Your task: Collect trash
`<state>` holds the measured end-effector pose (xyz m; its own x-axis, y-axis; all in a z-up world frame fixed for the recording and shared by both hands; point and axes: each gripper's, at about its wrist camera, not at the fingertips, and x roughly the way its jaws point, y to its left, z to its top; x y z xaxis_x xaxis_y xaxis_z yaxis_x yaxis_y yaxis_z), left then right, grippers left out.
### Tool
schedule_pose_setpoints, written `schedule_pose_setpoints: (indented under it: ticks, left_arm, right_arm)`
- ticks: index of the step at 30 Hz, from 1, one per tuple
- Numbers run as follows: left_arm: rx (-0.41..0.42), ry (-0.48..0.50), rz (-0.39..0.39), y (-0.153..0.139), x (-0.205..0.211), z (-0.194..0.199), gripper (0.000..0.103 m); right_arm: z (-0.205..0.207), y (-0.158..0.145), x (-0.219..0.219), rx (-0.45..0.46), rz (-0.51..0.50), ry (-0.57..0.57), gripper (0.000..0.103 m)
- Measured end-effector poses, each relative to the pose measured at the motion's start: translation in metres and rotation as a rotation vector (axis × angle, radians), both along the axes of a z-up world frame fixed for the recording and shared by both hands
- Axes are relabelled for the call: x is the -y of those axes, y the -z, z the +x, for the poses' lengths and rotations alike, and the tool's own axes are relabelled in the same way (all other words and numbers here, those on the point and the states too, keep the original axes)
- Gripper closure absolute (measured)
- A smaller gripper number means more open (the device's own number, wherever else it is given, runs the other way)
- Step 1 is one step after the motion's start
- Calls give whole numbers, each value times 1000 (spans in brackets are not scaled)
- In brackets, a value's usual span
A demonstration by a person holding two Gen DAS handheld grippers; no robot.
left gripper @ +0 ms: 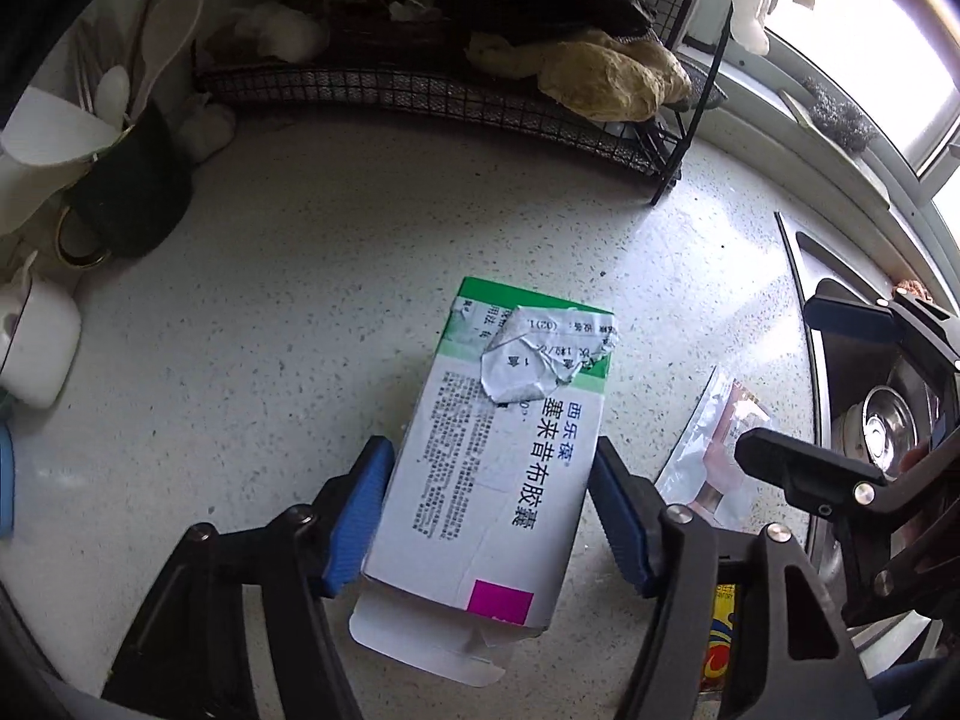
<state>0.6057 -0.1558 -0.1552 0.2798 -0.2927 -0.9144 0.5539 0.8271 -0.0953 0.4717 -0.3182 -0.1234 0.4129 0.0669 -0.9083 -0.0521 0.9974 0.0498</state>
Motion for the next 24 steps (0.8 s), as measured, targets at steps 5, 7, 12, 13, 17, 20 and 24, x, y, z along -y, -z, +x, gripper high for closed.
schedule_pose_setpoints:
  ticks: [5,7,12,13,17,20,24]
  left_arm:
    - [1,-101,-36,-9,-33,-27,40]
    - [-2,-161,-33,-9,-49,-37,40]
    - [13,-259,-17,-2,-81,-62,40]
    - [10,-268,-11,2,-79,-63,40]
    - [26,-279,-1,10,-75,-75,40]
    - [18,-299,-1,16,-74,-77,40]
    - [33,-303,-12,14,-75,-83,41]
  right_arm:
    - [-12,-10,-24,20,19,-81,3]
    - [-17,-11,-36,10,38,-125,3]
    - [-30,2,-60,-34,25,-230,9]
    - [-33,7,-63,-45,10,-242,14]
    - [-35,27,-65,-108,-37,-253,57]
    - [-32,39,-66,-146,-48,-257,82]
    - [-30,40,-70,-142,-71,-257,100]
